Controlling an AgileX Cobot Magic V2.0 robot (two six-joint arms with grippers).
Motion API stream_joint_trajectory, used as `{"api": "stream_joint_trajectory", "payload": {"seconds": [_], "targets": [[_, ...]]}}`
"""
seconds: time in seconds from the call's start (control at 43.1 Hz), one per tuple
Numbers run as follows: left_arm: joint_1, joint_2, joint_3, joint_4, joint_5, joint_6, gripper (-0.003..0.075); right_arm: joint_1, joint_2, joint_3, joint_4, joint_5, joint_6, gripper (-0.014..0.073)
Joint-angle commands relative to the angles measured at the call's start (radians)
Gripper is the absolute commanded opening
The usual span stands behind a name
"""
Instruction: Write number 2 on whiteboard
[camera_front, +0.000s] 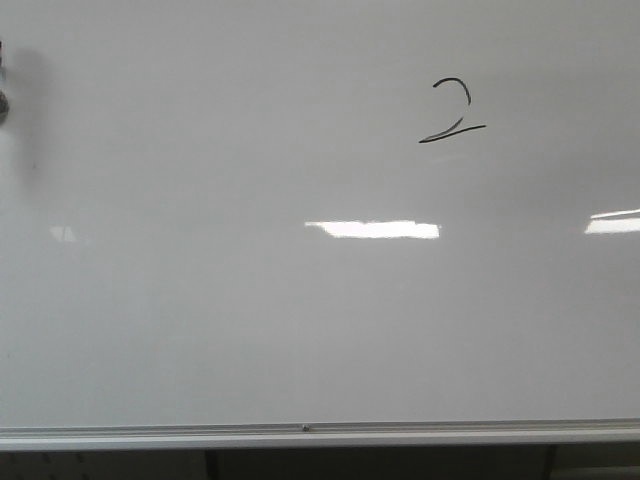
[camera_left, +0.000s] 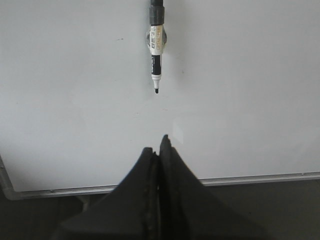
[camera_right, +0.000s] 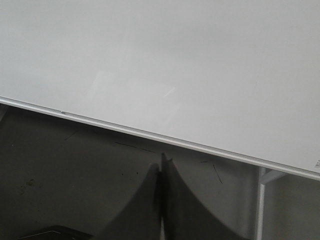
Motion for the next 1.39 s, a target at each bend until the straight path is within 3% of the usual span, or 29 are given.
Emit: {"api": "stream_joint_trajectory", "payload": {"seconds": [0.0, 0.673, 1.068, 1.369], "targets": [[-0.008, 0.001, -0.027, -0.006, -0.075, -0.003, -0.002, -0.005, 0.003, -0.023, -0.003, -0.054, -0.01, -0.0067], [0.002, -0.048, 0.019, 0.006, -0.103, -0.003, -0.002, -0.005, 0.003, -0.023, -0.003, -0.053, -0.01, -0.0067], [0.071, -0.408, 0.537, 0.0, -0.638, -0.001, -0.002, -0.005, 0.003, -0.023, -0.003, -0.053, -0.01, -0.0067], [0.104, -0.67, 0.852, 0.0, -0.802, -0.001, -0.002, -0.005, 0.003, -0.023, -0.003, -0.053, -0.01, -0.0067]]}}
